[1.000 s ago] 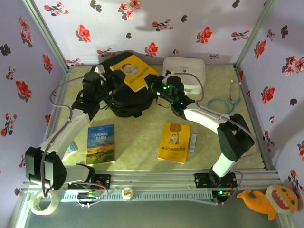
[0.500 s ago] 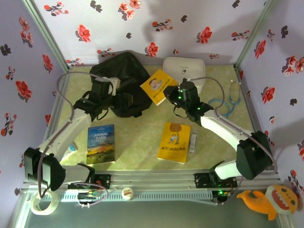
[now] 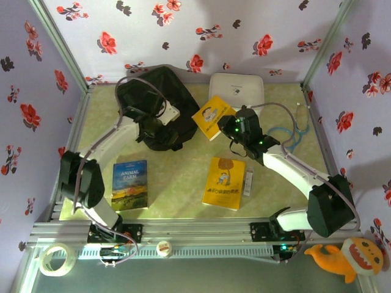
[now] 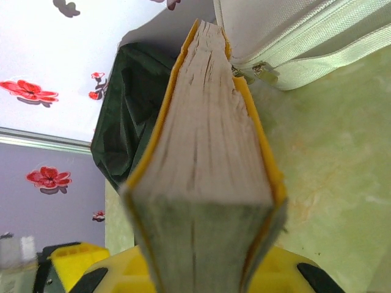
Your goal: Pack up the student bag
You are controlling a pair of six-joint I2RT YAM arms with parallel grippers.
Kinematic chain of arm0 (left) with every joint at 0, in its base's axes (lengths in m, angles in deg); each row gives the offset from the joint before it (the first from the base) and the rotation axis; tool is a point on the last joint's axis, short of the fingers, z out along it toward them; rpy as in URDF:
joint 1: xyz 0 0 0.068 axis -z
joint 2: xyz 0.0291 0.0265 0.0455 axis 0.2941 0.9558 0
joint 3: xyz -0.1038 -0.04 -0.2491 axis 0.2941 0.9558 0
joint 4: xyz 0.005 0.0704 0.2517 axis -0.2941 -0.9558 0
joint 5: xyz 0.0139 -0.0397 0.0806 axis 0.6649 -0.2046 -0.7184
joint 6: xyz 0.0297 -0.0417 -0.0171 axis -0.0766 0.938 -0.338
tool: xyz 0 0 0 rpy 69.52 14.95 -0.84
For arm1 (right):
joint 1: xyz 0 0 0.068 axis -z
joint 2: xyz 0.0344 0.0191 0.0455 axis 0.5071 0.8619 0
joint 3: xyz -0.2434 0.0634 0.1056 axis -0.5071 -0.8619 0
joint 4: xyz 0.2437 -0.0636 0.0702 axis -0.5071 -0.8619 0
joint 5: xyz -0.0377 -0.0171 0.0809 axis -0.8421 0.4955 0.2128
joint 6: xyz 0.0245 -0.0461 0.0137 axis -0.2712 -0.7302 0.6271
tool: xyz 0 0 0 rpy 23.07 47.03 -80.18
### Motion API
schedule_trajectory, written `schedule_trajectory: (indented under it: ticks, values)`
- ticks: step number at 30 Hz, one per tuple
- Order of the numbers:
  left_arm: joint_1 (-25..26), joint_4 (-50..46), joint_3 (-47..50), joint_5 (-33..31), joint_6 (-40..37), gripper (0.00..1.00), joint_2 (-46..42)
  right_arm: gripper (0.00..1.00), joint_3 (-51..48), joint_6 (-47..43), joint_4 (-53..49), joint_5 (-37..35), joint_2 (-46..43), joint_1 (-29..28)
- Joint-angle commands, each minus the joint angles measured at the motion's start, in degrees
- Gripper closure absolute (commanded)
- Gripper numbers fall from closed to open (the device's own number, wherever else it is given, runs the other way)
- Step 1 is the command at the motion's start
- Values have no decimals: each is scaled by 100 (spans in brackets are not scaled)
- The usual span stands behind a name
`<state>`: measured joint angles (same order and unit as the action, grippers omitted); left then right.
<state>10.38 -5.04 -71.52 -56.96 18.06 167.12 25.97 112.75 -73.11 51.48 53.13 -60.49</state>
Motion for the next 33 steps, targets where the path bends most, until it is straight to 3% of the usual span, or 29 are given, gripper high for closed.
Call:
schedule_trajectory:
  ticks: [1, 7, 13, 19, 26, 29, 33]
  values:
    - [-38, -658, -527, -70, -802, 26, 444, 84, -56, 24, 462, -56, -212, 5]
    - [-68, -1048, -1273, -82, -1073, 42, 1272, 84, -102, 161, 570, 26, -149, 5]
    - [-102, -1144, -1685, -126, -1261, 47, 1694, 84, -114, 303, 672, 184, -54, 5]
    - [-101, -991, -1837, -626, -1189, 57, 1790, 84, -133, 330, 707, 192, -41, 5]
    - [-81, -1110, -1954, -661, -1211, 52, 2001, 84, -145, 383, 791, 268, 21, 5]
    - [15, -1378, -1955, -675, -1513, 46, 2124, 83, -150, 383, 774, 263, 24, 5]
    - [132, -1429, -2022, -948, -1762, 46, 2205, 83, -141, 392, 780, 272, 24, 5]
